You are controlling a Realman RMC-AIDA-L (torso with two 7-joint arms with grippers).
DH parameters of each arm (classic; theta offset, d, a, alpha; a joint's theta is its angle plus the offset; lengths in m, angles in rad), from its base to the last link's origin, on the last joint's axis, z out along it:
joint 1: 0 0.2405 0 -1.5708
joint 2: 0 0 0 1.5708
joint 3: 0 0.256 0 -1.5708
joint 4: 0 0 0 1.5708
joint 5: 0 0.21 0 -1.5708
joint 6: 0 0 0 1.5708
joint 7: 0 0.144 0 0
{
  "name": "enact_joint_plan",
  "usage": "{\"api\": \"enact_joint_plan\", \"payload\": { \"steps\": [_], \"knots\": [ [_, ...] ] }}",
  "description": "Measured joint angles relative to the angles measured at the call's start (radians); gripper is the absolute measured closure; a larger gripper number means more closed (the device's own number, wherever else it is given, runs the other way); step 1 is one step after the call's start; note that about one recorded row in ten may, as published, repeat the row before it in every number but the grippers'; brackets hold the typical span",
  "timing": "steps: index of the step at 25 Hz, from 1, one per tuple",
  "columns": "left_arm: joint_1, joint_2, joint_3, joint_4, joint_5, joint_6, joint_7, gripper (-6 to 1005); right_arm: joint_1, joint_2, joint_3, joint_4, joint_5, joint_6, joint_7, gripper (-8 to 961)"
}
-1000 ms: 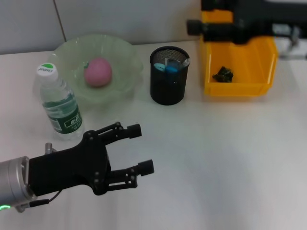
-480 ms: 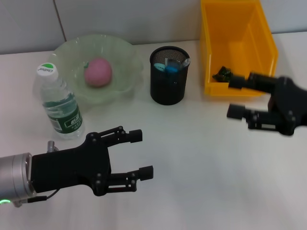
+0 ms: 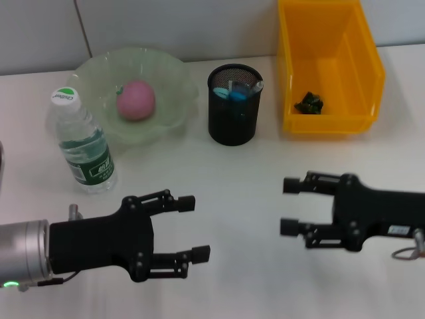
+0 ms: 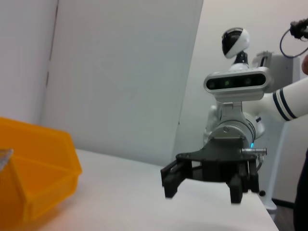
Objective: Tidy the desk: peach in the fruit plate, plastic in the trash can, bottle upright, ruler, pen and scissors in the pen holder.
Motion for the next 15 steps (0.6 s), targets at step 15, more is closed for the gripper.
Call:
{"api": "enact_joint_plan", "payload": {
  "steps": [15],
  "knots": [
    [0.001,-0.020,-0.009,-0.061,0.025,-0.015,0.037,155,0.007,0.024,0.001,0.028,-0.097,0.044,-0.041,192]
  ]
}}
